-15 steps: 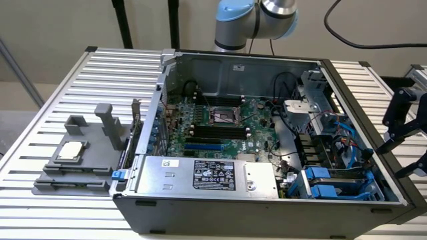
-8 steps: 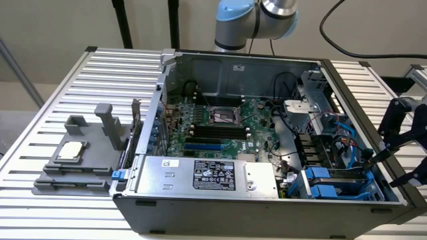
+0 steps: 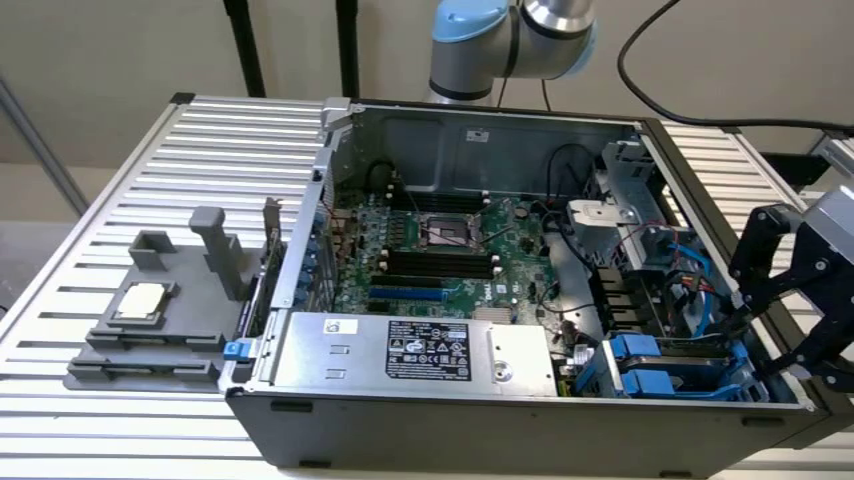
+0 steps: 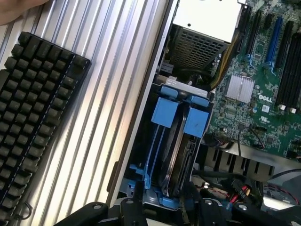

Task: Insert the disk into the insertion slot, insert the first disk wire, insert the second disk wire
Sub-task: 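Insert the first disk wire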

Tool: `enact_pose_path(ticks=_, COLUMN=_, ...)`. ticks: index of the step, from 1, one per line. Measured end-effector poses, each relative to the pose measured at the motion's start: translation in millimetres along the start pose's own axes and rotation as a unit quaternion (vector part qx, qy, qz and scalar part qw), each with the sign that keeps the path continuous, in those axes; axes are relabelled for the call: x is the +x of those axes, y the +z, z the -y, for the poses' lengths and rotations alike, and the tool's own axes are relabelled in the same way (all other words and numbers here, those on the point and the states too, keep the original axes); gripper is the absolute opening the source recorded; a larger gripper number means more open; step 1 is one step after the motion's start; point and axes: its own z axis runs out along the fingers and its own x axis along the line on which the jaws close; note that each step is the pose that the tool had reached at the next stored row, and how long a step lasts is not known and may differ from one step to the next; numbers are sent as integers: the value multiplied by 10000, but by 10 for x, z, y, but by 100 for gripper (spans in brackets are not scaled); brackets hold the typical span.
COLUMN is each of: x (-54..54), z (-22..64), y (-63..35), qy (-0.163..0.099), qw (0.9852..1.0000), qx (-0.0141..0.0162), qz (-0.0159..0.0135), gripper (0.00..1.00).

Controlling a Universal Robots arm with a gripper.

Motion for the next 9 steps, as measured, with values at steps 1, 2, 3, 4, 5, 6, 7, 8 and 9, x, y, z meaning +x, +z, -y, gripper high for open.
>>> enact_pose_path(ticks=1, x=-3, z=-10, y=2, qy=-25, qw=10000, qx=-1, qz=1, gripper=46)
enact_pose_path(ticks=2, x=-4, z=-13, y=4, qy=-57, qw=10000, qx=-3, qz=0, gripper=46)
enact_pose_path(ticks=3, x=-8, z=-12, y=7, qy=-87, qw=10000, qx=-5, qz=-1, gripper=46)
enact_pose_path(ticks=4, x=-18, z=-10, y=11, qy=-114, qw=9999, qx=-5, qz=-3, gripper=46)
enact_pose_path(ticks=5, x=-28, z=-7, y=19, qy=-142, qw=9999, qx=-3, qz=-3, gripper=46)
enact_pose_path(ticks=6, x=-37, z=-7, y=27, qy=-166, qw=9999, qx=2, qz=-3, gripper=46)
enact_pose_path(ticks=7, x=-47, z=-5, y=34, qy=-192, qw=9998, qx=9, qz=-5, gripper=46)
enact_pose_path(ticks=8, x=-58, z=-2, y=42, qy=-218, qw=9998, qx=13, qz=-6, gripper=46)
enact_pose_path(ticks=9, x=-70, z=1, y=48, qy=-234, qw=9997, qx=16, qz=-7, gripper=46)
